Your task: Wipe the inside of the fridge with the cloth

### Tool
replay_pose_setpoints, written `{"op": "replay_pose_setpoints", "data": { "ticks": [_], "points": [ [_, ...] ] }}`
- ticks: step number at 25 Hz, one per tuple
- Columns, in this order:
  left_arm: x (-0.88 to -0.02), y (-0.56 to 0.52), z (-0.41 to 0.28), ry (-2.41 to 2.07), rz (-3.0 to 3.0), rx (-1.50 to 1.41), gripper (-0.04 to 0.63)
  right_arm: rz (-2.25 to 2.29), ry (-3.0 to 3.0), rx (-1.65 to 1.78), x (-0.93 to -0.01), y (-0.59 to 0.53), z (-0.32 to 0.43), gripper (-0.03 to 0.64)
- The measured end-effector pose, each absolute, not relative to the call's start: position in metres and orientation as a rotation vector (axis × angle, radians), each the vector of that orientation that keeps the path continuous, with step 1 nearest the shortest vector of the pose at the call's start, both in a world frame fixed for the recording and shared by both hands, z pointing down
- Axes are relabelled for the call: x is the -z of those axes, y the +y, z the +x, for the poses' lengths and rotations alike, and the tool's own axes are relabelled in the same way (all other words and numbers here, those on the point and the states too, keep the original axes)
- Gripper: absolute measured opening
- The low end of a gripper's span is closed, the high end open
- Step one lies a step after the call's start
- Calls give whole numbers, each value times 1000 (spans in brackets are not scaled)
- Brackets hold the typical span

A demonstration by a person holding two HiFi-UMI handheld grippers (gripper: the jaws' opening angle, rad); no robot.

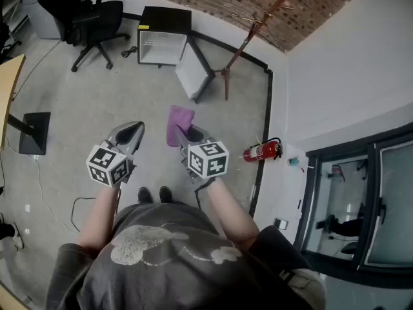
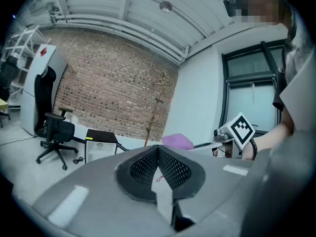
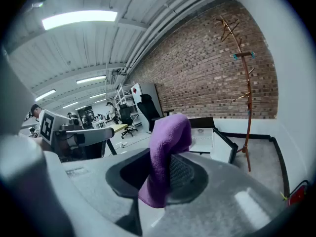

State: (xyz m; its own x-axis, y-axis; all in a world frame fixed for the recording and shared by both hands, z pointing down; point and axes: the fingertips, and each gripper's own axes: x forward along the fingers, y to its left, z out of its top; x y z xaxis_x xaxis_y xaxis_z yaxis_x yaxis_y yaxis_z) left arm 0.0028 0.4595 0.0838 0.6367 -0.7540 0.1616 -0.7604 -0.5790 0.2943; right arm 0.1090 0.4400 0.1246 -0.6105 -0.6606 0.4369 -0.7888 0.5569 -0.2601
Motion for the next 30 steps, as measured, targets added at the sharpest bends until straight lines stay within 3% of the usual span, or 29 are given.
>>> {"op": "replay_pose_setpoints", "data": {
  "ticks": [16, 30],
  "points": [
    [-102, 463, 0, -1178, 2483, -4, 17, 1208, -2459, -622, -136, 439, 106, 72],
    [-115, 448, -60, -1161, 2486, -33, 17, 1293, -2400, -758, -164, 427, 82, 74]
  ]
}}
